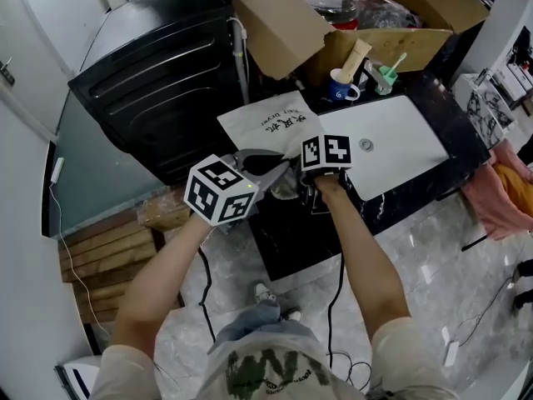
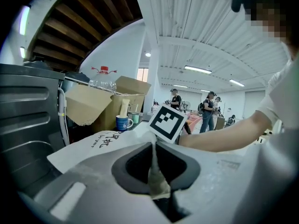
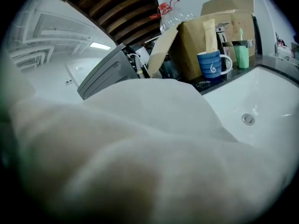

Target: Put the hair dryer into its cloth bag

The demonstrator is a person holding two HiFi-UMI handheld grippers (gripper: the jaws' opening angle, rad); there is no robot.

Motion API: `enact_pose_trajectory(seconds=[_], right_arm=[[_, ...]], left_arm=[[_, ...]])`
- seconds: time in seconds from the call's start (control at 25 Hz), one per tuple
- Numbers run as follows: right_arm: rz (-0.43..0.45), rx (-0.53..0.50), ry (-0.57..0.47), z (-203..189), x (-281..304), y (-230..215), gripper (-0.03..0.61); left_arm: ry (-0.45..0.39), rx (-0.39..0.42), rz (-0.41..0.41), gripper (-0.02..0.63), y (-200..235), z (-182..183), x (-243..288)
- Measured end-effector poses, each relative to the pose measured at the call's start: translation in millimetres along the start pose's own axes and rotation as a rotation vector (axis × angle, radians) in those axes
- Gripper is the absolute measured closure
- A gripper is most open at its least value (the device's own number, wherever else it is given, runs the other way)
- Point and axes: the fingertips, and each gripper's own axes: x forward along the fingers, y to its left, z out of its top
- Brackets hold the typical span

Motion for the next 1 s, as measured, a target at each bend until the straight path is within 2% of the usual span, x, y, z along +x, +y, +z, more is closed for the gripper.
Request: enact_pose_trajectory(seconds=[0.56, 0.76, 1.0], right_arm=[[-0.038, -0.041, 0.007, -1.3, 3.3, -1.2, 0.314], [-0.054, -0.074, -0.016, -3.7, -1.0, 0.7, 0.265], [-0.048, -0.079, -0.042, -4.2, -12.7, 0.1, 0.259]], left_arm=[[0.004, -0.002, 0.018, 0.584, 1.9, -6.7, -0.8], [0.015, -0.006, 0.03, 0.584, 1.8, -11.6, -0.2], [0.018, -0.006, 0.043, 0.584, 0.7, -13.3, 2.1]])
